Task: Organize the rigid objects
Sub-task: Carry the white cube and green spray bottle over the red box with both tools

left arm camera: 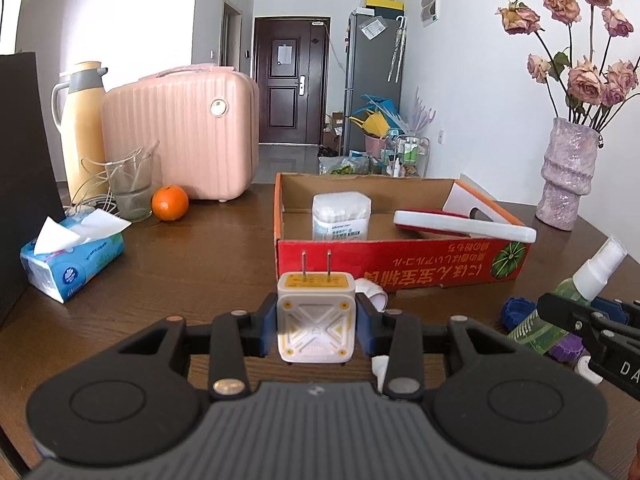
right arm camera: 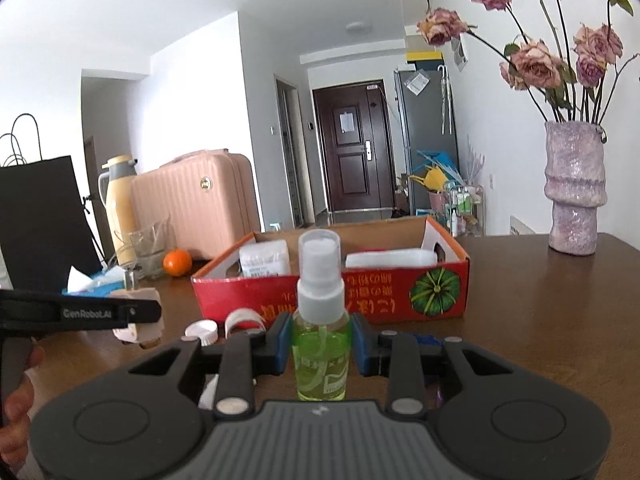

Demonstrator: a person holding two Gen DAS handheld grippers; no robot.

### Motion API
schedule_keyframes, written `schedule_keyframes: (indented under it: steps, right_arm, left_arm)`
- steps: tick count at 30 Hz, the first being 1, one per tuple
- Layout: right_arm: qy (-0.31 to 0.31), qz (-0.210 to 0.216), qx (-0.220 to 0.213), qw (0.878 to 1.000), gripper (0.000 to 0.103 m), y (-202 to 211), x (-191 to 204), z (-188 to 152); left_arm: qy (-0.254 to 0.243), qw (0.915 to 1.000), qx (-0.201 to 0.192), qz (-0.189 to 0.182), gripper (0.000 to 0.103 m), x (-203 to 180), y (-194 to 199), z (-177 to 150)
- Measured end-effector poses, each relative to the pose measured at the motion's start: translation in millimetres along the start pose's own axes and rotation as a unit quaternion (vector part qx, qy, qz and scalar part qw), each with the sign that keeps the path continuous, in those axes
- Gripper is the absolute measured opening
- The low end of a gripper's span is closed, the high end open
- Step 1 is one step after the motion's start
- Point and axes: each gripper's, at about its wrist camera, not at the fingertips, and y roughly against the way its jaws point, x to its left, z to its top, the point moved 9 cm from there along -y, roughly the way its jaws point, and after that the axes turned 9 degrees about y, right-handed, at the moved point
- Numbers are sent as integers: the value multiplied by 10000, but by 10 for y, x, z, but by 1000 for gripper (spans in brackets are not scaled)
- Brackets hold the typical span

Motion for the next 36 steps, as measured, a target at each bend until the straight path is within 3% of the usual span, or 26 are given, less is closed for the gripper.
schedule_keyframes:
  steps: [15, 36]
  right_arm:
    - [85, 7, -379, 9992, 30, -144, 17, 521]
    - [-118, -8, -409, 9991, 30, -927, -137, 714]
  left_arm:
    - [-59, 9993, -286, -235, 40, -340, -96, 435]
    - [332, 9993, -54, -176, 40, -418, -914, 686]
